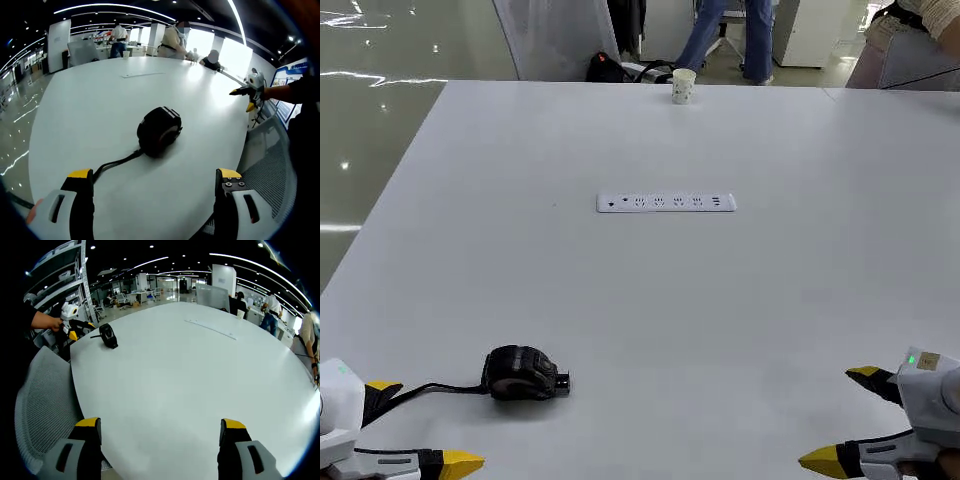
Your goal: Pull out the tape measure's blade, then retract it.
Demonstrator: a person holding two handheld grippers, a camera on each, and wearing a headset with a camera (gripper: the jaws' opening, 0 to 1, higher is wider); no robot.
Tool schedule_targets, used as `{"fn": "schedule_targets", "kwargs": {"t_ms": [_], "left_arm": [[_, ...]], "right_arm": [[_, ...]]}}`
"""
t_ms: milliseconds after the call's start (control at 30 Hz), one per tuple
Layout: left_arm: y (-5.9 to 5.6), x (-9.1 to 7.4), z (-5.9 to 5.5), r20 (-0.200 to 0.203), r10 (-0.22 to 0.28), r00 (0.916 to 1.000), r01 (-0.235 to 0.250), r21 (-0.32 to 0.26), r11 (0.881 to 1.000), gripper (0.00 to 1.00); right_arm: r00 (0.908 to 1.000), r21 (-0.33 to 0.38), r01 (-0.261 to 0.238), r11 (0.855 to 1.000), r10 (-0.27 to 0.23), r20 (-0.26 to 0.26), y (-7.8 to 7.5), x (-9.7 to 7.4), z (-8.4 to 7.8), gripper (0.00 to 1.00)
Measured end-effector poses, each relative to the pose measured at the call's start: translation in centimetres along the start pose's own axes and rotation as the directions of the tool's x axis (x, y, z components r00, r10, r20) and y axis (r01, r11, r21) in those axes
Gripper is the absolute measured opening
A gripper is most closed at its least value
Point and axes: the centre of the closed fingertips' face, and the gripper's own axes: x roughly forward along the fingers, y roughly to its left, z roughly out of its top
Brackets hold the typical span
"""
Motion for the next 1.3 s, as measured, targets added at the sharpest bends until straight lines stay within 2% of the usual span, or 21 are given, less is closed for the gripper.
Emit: {"fn": "schedule_targets", "kwargs": {"t_ms": [67,333,500,800,1133,1300], "left_arm": [[0.1,-0.1,0.0,0.000,0.004,1.0000,-0.004,0.005,1.000,0.99],[0.6,-0.6,0.2,0.005,0.013,0.9999,-0.013,-0.003,1.000,0.99],[0.7,-0.7,0.0,0.001,0.016,0.9999,-0.016,-0.007,1.000,0.99],[0.7,-0.7,-0.3,-0.008,0.010,0.9999,-0.010,-0.011,1.000,0.99],[1.0,-0.7,-0.2,-0.018,0.016,0.9997,-0.016,0.001,1.000,0.99],[0.9,-0.8,-0.4,-0.030,-0.002,0.9995,0.001,-0.006,1.000,0.98]], "right_arm": [[0.9998,0.020,-0.017,1.000,0.018,-0.012,0.1,-0.4,-0.2,0.99],[0.9997,0.003,-0.023,1.000,0.023,-0.006,-0.2,-1.6,0.5,0.99],[0.9997,-0.017,-0.018,1.000,0.018,0.016,-0.1,-1.5,1.2,0.99],[0.9997,-0.015,-0.024,1.000,0.024,0.009,0.1,-1.3,1.3,0.99],[0.9996,0.002,-0.030,1.000,0.030,-0.002,0.3,-1.0,0.8,0.99],[0.9994,0.004,-0.035,0.999,0.035,-0.005,0.4,-1.0,0.6,0.99]]}}
